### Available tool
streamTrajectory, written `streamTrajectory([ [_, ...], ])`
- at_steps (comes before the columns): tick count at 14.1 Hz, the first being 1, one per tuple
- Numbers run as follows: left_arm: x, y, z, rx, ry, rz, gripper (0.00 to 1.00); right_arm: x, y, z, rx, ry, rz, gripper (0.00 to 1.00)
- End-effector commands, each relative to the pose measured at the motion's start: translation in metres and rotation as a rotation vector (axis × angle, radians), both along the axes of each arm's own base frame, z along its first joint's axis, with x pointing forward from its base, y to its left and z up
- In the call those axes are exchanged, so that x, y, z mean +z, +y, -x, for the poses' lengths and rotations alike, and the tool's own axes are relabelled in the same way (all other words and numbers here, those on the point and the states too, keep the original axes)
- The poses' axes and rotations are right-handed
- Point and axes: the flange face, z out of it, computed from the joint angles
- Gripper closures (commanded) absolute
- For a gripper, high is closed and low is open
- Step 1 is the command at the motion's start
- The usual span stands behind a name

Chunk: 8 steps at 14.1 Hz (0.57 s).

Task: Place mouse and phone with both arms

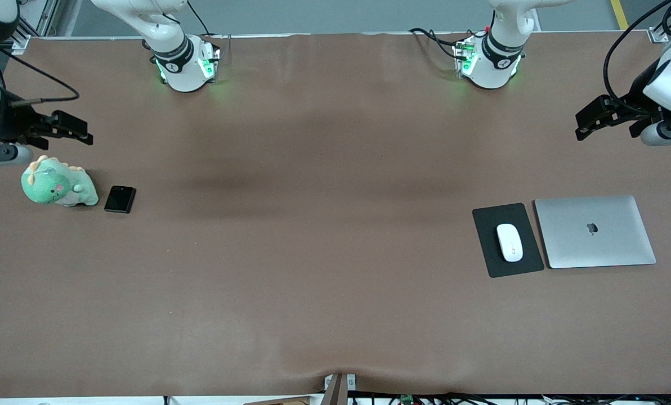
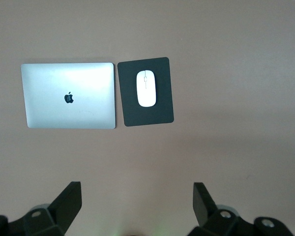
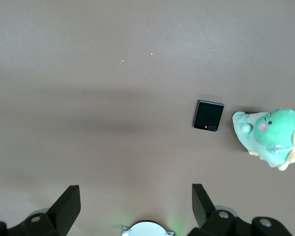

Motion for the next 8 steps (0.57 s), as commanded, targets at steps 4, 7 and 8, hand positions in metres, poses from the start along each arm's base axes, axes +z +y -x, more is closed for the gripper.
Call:
streamTrajectory([
  [4, 0.011, 0.005, 0.008, 0.005, -0.007, 0.0, 0.0, 0.011, 0.009, 0.01, -0.003, -0.012, 0.012, 0.0],
  [7, 0.012, 0.003, 0.015, 0.003, 0.015, -0.006, 0.0, 0.01, 0.003, 0.012, 0.03, 0.003, 0.007, 0.0],
  [8, 0.011, 0.003, 0.015, 0.003, 0.016, -0.006, 0.0, 0.01, 0.002, 0.012, 0.028, 0.007, 0.007, 0.0],
])
